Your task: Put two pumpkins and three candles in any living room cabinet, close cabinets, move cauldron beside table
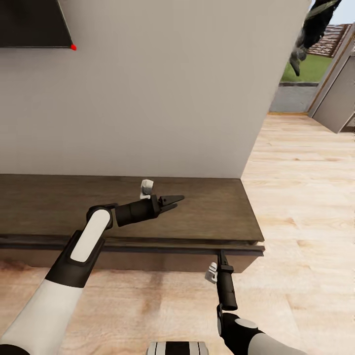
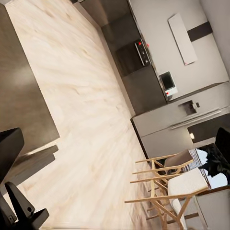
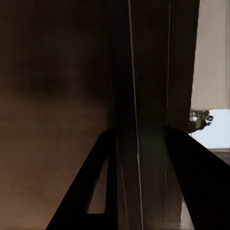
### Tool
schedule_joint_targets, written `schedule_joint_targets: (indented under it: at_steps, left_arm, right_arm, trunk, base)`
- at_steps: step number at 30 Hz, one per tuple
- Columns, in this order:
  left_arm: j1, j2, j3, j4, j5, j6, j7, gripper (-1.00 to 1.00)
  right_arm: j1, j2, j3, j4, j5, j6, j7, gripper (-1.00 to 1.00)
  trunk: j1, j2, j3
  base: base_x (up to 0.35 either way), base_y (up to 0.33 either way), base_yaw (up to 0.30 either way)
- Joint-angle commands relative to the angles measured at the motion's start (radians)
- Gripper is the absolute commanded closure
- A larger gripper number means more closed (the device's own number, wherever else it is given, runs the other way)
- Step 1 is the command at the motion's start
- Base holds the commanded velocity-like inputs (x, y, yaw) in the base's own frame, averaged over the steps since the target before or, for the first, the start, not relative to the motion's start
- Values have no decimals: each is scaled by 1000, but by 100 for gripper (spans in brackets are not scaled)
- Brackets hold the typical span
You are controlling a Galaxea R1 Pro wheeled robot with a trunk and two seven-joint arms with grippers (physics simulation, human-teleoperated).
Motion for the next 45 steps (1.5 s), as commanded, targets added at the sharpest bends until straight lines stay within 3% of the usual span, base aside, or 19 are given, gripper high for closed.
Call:
schedule_joint_targets:
  at_steps: [1,20,21,45]
  left_arm:
    - [0,0,0,0,0,0,0,-100]
    - [0,0,0,0,0,0,0,-100]
    - [6,-2,3,-3,0,-1,0,-100]
    - [21,-6,4,-1,0,-2,0,-100]
  right_arm:
    - [0,1,22,-3,11,2,-99,100]
    - [0,4,22,-1,11,3,-99,100]
    - [-6,5,9,-1,5,-1,2,100]
    - [-7,10,0,0,4,-1,11,100]
  trunk:
    - [0,0,0]
    - [0,0,0]
    - [0,0,0]
    - [0,0,0]
  base:
    - [-315,0,0]
    - [-332,0,0]
    - [0,0,0]
    - [-92,0,0]
